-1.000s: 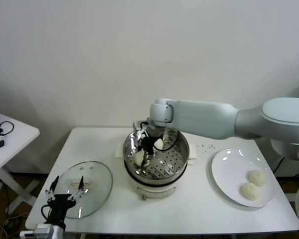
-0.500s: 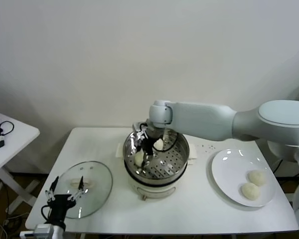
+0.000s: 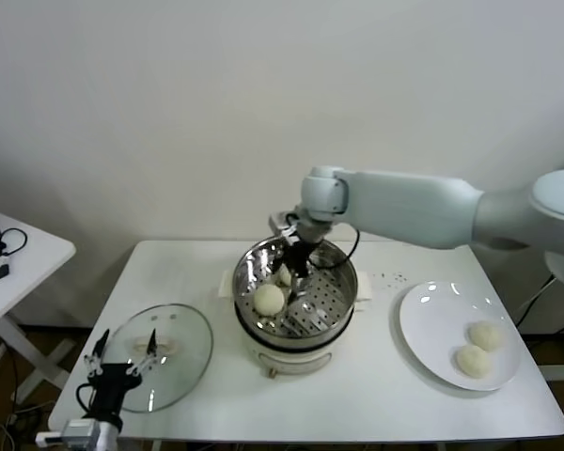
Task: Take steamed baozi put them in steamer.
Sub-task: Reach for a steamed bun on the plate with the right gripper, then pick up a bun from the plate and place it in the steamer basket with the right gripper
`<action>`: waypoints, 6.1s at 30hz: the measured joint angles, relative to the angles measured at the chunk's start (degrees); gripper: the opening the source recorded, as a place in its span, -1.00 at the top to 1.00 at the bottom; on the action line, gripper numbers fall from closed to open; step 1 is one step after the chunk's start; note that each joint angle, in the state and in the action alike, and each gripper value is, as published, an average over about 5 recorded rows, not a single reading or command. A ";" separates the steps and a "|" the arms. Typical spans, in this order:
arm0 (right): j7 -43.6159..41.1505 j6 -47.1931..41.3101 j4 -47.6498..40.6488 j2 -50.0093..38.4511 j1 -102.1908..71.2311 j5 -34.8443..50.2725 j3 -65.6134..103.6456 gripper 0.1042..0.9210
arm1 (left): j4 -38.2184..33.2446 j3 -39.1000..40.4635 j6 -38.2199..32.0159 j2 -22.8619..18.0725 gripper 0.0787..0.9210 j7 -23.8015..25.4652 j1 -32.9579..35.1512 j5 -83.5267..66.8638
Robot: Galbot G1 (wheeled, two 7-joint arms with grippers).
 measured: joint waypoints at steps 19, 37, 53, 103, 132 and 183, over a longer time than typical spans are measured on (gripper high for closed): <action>-5.19 8.30 8.15 -33.83 -1.41 -13.60 4.44 -0.76 | 0.23 -0.80 0.03 1.61 -0.77 1.40 -1.82 -2.36; -5.45 14.17 5.84 -44.78 -33.70 -35.27 29.17 -0.76 | -0.87 -0.69 -0.15 -0.45 -0.77 2.57 -1.55 -0.42; -4.95 14.41 1.43 -42.20 -45.87 -42.27 37.78 -0.76 | -0.46 -0.86 -0.84 -1.41 -0.77 3.65 -1.30 1.25; -7.31 25.80 11.40 -37.08 -22.39 -46.32 27.58 -0.36 | -1.01 0.02 -0.23 -1.02 -0.77 3.30 -1.21 3.07; -7.36 45.43 23.35 -8.57 -7.66 -61.81 18.28 -0.36 | -1.12 0.97 0.18 -1.03 -0.77 2.33 0.48 4.40; -4.71 50.04 24.01 -5.18 -14.66 -67.68 13.13 -0.65 | 0.66 3.28 0.56 -1.77 -0.77 1.77 -0.58 5.16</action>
